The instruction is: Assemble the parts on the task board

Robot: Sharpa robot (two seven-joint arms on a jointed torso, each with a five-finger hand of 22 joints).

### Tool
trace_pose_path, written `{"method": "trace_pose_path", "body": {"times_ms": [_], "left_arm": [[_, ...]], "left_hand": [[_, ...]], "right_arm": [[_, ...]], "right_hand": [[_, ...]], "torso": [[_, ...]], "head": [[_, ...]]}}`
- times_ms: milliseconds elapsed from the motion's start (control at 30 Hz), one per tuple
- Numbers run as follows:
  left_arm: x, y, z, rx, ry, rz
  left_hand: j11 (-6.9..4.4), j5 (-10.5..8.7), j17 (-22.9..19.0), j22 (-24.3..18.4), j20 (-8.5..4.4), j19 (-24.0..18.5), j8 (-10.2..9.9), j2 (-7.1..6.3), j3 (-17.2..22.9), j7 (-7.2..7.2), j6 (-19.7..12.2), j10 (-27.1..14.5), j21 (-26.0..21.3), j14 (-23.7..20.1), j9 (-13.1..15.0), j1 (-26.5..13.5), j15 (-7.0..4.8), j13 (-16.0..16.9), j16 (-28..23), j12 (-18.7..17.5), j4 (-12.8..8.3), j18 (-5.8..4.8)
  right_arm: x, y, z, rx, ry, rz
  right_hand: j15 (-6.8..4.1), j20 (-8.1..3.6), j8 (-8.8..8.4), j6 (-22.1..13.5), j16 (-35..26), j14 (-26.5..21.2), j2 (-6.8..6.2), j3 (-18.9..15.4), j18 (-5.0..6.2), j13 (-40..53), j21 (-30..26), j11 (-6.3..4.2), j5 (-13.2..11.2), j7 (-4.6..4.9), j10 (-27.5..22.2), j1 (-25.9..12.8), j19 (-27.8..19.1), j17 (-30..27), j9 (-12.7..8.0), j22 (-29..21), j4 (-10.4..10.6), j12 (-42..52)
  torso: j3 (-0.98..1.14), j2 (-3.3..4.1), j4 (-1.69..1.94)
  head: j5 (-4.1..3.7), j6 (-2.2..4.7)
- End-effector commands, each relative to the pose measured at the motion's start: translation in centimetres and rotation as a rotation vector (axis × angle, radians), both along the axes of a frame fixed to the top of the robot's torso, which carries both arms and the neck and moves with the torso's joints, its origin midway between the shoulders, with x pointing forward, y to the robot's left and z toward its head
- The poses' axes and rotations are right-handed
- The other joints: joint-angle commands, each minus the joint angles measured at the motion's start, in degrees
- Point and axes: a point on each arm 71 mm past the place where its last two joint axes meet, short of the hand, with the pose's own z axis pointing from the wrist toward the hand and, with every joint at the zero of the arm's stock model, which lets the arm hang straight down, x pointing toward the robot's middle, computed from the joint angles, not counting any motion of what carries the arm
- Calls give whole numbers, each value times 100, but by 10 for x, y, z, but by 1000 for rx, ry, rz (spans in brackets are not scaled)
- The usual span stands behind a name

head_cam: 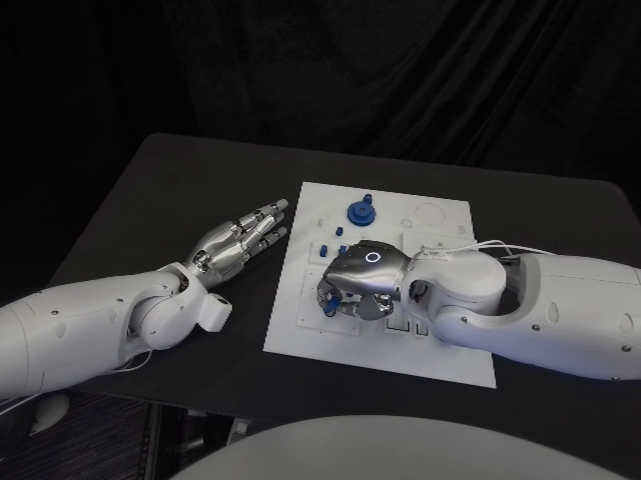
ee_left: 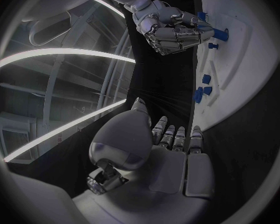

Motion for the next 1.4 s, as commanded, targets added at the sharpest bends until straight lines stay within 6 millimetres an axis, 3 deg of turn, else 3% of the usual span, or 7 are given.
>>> {"method": "trace_pose_path", "body": {"times_ms": [33, 800, 1000, 1167, 1200, 1267, 1400], "left_arm": [[0, -1, 5, -60, -55, 2], [-1, -1, 3, -56, -40, -6], [0, -2, 2, -56, -39, -8], [0, -2, 2, -57, -38, -11], [0, -2, 2, -57, -37, -11], [0, -2, 2, -57, -37, -11], [1, -2, 1, -57, -38, -10]], "left_hand": [[41, 31, -6, -4, 25, -3, -21, 62, 46, 26, -17, -1, -31, -13, -1, 7, 31, -8, -21, -30, -3, 76], [24, 98, -6, -1, 66, -2, -15, 82, 74, 126, 4, -19, -30, -13, 4, 35, 63, -12, -21, -41, -4, 87], [17, 117, -6, 0, 75, -1, -12, 84, 88, 148, 19, -23, -30, -13, 6, 52, 70, -13, -21, -42, -8, 89], [1, 146, -6, 0, 92, -1, -4, 85, 111, 192, 60, -24, -29, -13, 13, 84, 95, -12, -21, -41, -13, 86], [-3, 158, -6, 1, 101, 0, 4, 87, 125, 223, 98, -24, -29, -13, 18, 100, 106, -12, -21, -40, -14, 84], [5, 173, -6, 0, 112, -1, 40, 89, 155, 309, 253, -20, -29, -13, 40, 127, 115, -10, -21, -33, -12, 83], [12, 181, -6, 1, 113, 0, 49, 89, 161, 325, 285, -21, -29, -13, 45, 133, 114, -10, -21, -32, -12, 84]], "right_arm": [[-1, -2, -3, -17, -2, -7], [-1, -4, -5, -31, 5, -18], [-2, -1, -6, -33, 7, -15], [-2, 0, -8, -30, 10, -15], [-2, 0, -8, -29, 14, -17], [-2, 1, -9, -25, 21, -19], [-1, 0, -10, -23, 33, -25]], "right_hand": [[21, 2, -12, 3, -34, -9, -6, -3, -39, -5, -30, 5, 18, 50, 16, 63, -23, -13, 105, 681, -29, -22], [34, 12, -45, 0, -83, -48, -11, -5, -30, 0, -86, 18, -3, 58, 2, 20, -59, -80, 126, 664, -11, -66], [94, 57, -382, -427, -186, -156, -68, 39, 3, -22, -289, 86, -99, 62, -298, -96, -187, -217, 55, 610, 54, -303], [193, 129, -669, -834, -251, -228, -153, 37, 15, -58, -425, 205, -259, -30, -576, -246, -266, -310, -69, 574, 164, -479], [262, 182, -860, -1133, -304, -281, -208, 19, 24, -103, -539, 290, -364, -133, -790, -331, -319, -388, -168, 546, 229, -612], [308, 226, -981, -1325, -351, -333, -241, -7, 38, -138, -653, 350, -445, -183, -998, -369, -371, -457, -241, 519, 264, -720], [368, 316, -1109, -1569, -454, -493, -267, -153, 102, -171, -964, 425, -612, -234, -1518, -387, -522, -628, -394, 451, 302, -856]], "torso": [[1, -5, -6], [0, 1, -1], [-2, 6, -13], [-6, 3, 7], [-6, 2, 9], [-7, -1, 12], [-8, 1, 15]], "head": [[-1, 1], [1, 1], [2, 1], [-3, 1], [1, 1], [0, 1], [-13, 1]]}}
